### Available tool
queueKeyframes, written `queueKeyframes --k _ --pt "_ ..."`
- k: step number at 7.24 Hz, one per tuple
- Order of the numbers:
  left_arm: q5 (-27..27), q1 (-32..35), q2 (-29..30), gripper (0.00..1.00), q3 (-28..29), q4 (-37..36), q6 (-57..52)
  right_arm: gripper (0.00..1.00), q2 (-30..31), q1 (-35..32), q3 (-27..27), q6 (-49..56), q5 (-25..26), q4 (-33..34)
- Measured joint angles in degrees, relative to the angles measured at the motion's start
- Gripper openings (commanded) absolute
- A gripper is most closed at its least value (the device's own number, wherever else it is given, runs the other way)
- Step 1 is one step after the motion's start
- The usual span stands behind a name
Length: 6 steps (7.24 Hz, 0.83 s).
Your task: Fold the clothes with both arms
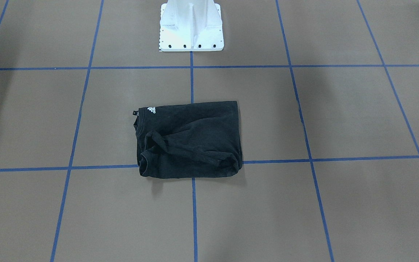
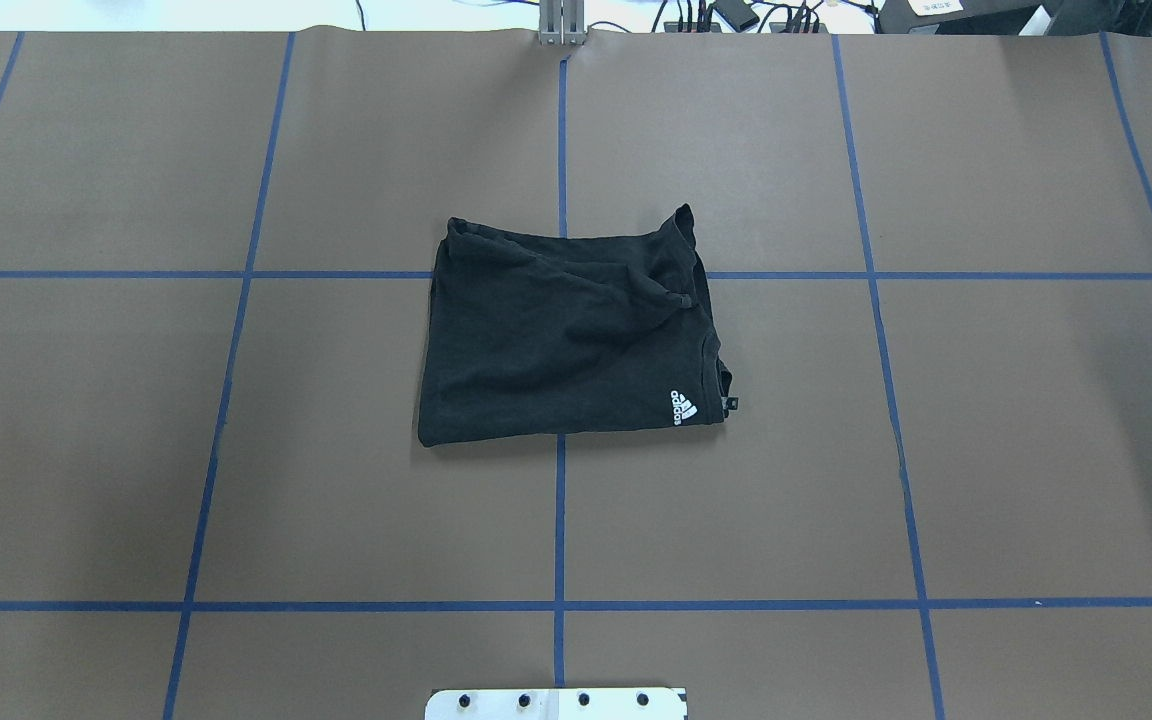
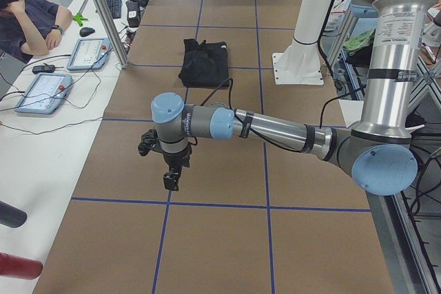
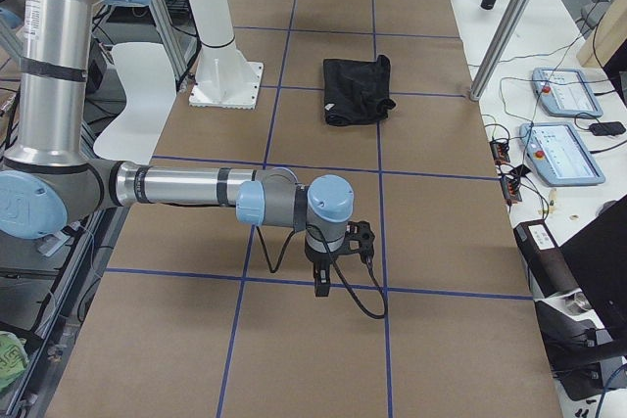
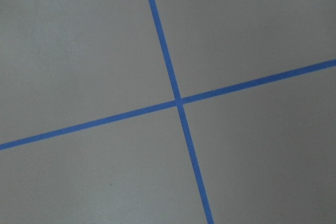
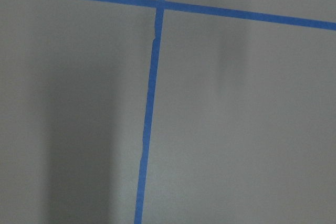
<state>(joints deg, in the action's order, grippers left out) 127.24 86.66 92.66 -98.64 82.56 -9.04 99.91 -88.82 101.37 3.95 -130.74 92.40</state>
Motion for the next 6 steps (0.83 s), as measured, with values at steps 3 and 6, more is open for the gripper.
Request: queueKeyframes --k 3,6 --pt "5.5 0.1 -4.0 1.00 0.4 2.5 0.2 1.00 -0.1 0.0 0.7 -1.1 -0.3 -0.6" --pt "8.1 0.1 -6.0 1.00 2.0 3.2 0.1 1.00 0.2 0.0 0.8 -1.1 -0.4 -0.7"
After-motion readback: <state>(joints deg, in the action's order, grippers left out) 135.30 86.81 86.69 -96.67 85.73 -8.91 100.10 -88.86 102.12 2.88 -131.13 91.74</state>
